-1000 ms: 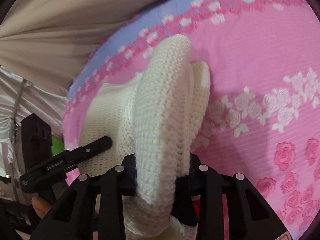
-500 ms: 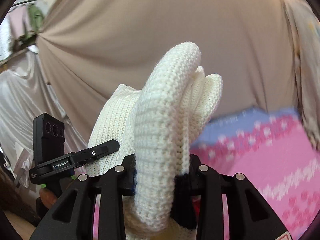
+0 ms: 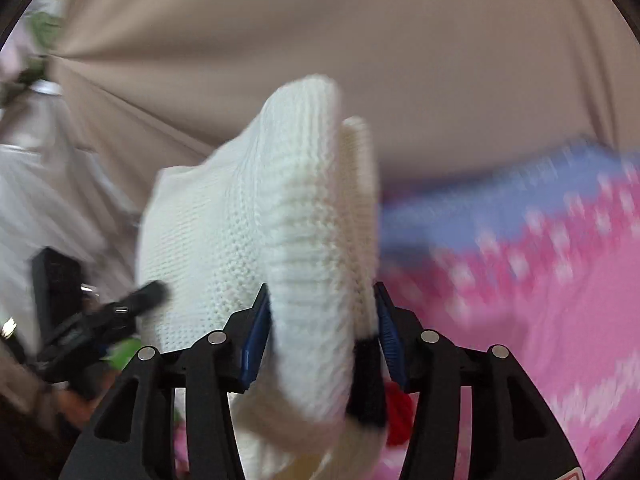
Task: Fold small clothes
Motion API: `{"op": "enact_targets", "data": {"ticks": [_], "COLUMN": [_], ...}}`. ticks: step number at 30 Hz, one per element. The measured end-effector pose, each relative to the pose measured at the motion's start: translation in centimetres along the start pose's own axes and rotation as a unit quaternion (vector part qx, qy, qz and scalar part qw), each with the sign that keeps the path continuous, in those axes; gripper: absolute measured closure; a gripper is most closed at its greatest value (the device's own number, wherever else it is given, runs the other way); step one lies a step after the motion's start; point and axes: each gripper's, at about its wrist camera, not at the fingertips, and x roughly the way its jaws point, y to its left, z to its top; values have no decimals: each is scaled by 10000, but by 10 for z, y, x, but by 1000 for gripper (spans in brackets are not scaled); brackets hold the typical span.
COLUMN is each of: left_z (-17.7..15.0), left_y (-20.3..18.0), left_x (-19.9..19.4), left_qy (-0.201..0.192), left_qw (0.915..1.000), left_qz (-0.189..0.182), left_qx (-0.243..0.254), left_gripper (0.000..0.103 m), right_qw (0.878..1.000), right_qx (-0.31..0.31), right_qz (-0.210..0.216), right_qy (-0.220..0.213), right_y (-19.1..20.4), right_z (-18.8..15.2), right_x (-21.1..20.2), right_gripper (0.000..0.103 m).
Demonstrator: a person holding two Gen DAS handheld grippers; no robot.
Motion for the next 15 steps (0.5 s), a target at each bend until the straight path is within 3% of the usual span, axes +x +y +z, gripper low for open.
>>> {"op": "enact_targets", "data": {"ticks": [1, 2, 3, 5, 8, 9, 11, 12, 13, 15], "left_z": [-21, -38, -55, -66, -71, -70, -76, -78, -79, -84], "left_y": [26, 43, 58, 67, 52, 48, 43, 46, 49, 60], "left_x": [28, 44, 53, 46, 46, 51, 66, 73, 74, 80], "left_qy": [411, 746, 1005, 960, 842, 868, 1027, 1067, 1061, 958], "left_qw": [9984, 9947, 9903, 9903, 9947, 9948, 9933, 9927, 9925, 9913], "left_qz": [187, 369, 326, 155, 294, 364, 483, 494, 468, 390], "left_qx": [-331, -608, -905, -995, -515, -380, -219, -249, -390, -809], "left_gripper": [40, 45, 45, 44, 36, 32, 29, 28, 26, 20], "right_qw": [9983, 9963, 9942, 9953, 9961, 9958, 9944, 9936, 9921, 9916], "right_qx": [290, 503, 736, 528, -105, -200, -245, -228, -139, 172], "right_qz": [-238, -198, -57, -33, -240, -317, -512, -623, -736, -518], "right_qy": [448, 667, 779, 808, 846, 832, 888, 915, 1010, 1170], "right_y": [-15, -22, -25, -12, 13, 17, 10, 2, -6, -19], "right_z": [-22, -36, -53, -66, -68, -66, -60, -60, -57, -51], "right_x": [24, 33, 34, 27, 27, 32, 52, 57, 69, 76], "right_gripper": [81, 86, 88, 88, 88, 87, 69, 55, 54, 53]}}
